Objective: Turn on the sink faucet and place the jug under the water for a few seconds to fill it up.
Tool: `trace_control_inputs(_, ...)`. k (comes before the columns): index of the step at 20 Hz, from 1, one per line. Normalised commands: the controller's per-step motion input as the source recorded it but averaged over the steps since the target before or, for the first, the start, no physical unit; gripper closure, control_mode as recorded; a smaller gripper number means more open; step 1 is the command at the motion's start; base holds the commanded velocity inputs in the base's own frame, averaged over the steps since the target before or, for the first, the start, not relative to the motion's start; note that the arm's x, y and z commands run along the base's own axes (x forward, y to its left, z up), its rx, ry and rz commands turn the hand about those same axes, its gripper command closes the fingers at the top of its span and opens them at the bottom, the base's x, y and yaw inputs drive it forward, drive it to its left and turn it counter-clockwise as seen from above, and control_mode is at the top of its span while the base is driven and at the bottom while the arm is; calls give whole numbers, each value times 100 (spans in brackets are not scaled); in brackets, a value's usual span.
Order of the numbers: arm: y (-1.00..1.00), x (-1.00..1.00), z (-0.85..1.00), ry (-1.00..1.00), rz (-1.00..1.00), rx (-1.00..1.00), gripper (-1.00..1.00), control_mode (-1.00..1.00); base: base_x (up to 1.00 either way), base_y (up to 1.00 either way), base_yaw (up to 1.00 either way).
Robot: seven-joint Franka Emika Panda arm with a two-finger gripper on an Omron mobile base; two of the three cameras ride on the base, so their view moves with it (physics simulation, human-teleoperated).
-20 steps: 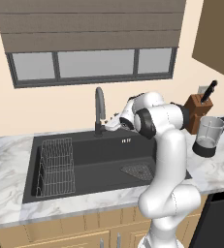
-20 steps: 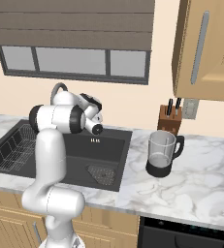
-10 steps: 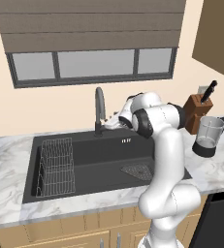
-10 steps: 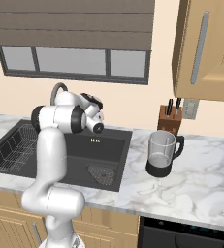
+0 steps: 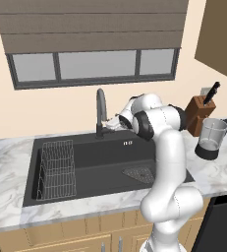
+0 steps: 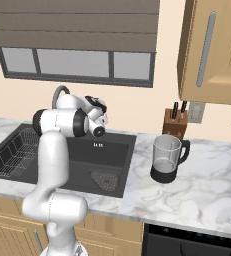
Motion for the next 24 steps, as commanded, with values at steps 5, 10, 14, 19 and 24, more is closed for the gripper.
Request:
trace_control_inputs(5, -29, 30, 0, 1, -11, 0, -100, -100, 0, 0, 0)
trace_control_inputs(10, -68, 20, 0, 5, -7, 0, -100, -100, 0, 0, 0)
trace_control_inputs(14, -95, 12, 0, 6, -3, 0, -100, -100, 0, 0, 0)
trace_control_inputs(19, -100, 2, 0, 6, 0, 0, -100, -100, 0, 0, 0)
trace_control_inputs(24, -100, 0, 0, 5, 0, 0, -100, -100, 0, 0, 0)
